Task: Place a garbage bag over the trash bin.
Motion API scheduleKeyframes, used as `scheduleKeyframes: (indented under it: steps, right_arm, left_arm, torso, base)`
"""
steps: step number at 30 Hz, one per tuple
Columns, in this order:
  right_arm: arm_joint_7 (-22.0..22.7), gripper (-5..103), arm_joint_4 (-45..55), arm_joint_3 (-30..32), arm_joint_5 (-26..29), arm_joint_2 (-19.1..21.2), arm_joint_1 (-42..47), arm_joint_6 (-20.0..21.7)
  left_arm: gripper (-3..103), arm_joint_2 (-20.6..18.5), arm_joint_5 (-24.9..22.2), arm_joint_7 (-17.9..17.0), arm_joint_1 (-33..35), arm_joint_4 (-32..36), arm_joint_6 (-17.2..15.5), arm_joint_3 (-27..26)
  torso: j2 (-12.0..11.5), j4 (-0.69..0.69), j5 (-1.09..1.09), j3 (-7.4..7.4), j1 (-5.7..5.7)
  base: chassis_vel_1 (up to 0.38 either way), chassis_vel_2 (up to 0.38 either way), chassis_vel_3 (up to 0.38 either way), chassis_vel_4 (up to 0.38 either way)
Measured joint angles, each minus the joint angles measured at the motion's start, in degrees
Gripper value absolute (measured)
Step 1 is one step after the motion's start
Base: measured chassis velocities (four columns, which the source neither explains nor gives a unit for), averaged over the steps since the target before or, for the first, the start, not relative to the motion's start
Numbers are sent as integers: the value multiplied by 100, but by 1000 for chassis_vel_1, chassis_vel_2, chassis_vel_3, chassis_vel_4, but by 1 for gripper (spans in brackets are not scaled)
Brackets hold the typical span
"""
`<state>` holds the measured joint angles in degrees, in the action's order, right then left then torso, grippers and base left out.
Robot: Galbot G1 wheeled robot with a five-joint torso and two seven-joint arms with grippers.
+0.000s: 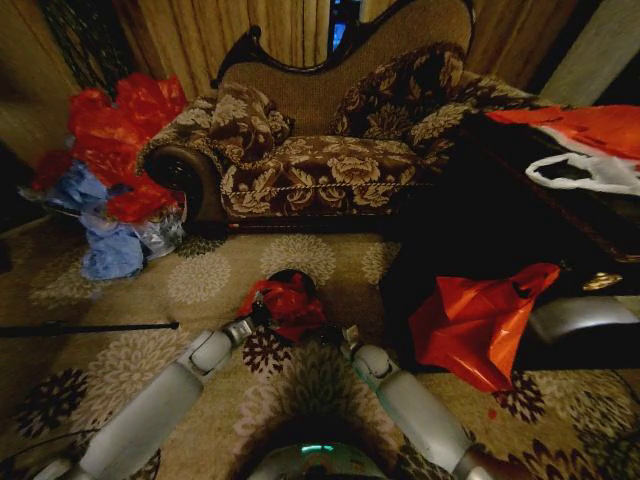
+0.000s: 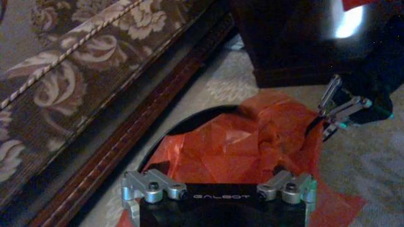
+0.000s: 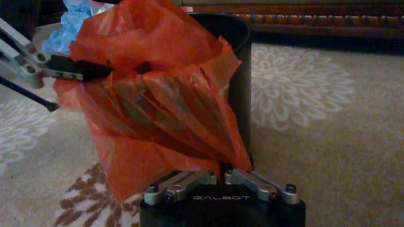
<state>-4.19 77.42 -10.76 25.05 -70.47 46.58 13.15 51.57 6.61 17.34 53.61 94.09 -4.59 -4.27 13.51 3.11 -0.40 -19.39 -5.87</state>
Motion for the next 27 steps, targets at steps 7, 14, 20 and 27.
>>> scheduleKeyframes:
  steps: [7, 14, 20, 27]
  right_arm:
    - [3, 0, -2, 30, 3, 68, 27, -1]
    - [2, 0, -65, 35, 16, 76, -37, -3]
    - [11, 0, -97, 16, 74, 83, -121, -8]
    - [31, 0, -96, 23, 138, 148, -168, -20]
  left_arm:
    - [74, 125, -67, -162, -196, -217, 91, 128]
    - [52, 267, -187, -365, -366, -283, 131, 121]
    - [25, 337, -285, -479, -544, -399, 98, 106]
    - [2, 462, -349, -592, -731, -596, 89, 108]
  torso:
    - [0, 0, -1, -1, -1]
    - [0, 1, -2, -2, -1]
    - [0, 0, -2, -2, -2]
    - [0, 0, -2, -2, -1]
  base:
    - [0, 0, 0, 0]
    - [0, 0, 0, 0]
    - [0, 0, 0, 0]
    - [0, 0, 0, 0]
